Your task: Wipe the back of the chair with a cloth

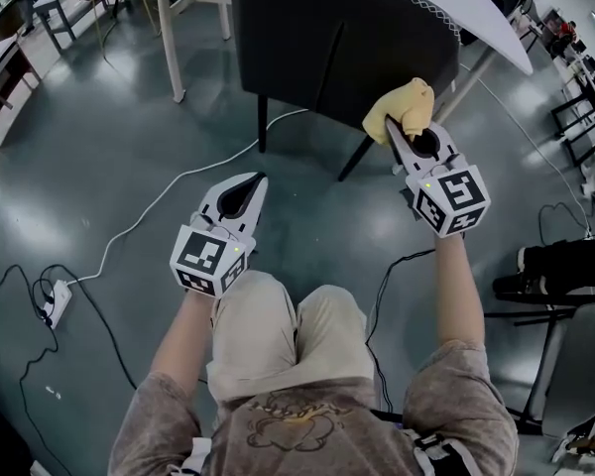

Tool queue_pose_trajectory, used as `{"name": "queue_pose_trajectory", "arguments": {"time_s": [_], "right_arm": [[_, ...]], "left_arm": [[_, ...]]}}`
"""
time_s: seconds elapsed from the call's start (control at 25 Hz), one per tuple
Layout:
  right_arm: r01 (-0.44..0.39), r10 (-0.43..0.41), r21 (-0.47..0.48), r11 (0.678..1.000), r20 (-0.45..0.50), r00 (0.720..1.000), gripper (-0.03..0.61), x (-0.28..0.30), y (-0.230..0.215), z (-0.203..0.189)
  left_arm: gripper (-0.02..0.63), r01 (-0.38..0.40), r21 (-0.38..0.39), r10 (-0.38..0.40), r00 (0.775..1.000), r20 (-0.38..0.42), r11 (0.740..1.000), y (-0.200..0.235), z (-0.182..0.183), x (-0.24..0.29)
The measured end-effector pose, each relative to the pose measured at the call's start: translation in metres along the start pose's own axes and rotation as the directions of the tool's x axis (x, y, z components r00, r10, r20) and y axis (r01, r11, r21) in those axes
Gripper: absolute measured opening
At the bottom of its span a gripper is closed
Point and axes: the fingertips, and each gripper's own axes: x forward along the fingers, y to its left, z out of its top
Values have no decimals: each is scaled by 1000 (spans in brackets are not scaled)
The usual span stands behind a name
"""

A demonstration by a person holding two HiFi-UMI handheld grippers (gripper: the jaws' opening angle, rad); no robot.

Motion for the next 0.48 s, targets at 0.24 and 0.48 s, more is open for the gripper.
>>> {"name": "queue_pose_trajectory", "arguments": {"time_s": [0.24,0.48], "right_arm": [[93,-94,-33,995,-32,995,64,-35,-28,-12],[121,-121,-8,993,-58,991,64,-42,-45,-26]], "left_arm": [[9,13,8,-13,1000,2,1000,-3,3,2],[9,16,6,-16,1000,1,1000,-1,2,3]]}}
